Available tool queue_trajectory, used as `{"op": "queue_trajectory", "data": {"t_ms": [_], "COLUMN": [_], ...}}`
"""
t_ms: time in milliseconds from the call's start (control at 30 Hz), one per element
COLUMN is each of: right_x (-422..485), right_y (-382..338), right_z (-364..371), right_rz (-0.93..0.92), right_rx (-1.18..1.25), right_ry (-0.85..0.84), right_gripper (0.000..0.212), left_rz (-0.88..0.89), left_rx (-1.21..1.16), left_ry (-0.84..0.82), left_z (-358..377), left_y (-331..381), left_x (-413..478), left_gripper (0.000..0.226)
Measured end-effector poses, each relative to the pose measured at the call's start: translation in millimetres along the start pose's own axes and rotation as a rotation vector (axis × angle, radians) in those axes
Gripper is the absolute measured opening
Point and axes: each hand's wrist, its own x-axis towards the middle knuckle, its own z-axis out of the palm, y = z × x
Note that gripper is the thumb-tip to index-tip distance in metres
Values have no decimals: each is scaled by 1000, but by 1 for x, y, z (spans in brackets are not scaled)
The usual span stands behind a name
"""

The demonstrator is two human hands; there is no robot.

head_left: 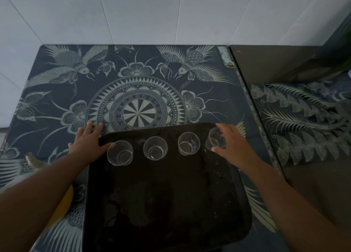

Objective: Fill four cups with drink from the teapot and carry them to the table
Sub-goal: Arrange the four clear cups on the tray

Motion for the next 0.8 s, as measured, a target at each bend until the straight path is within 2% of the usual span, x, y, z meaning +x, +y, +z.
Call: {"op": "queue_trajectory", "data": {"t_ms": [300,467,800], "right_x": [-3,-5,-5], "right_y": [0,-5,-46], "right_z": [0,-13,-33], "right_rz": [14,-21,-87], "right_rx": [24,-7,-85], "right_ry": [-39,-64,-51], "right_gripper": [100,102,78], "left_rz": [-5,-17,75], "left_rx": [-13,-23,-33], "left_ry": [-15,-32,-18], "left_z": [-3,-5,-35], "left_y": [0,2,12], "left_x": [-1,-2,-31], "left_gripper": [107,107,51]}}
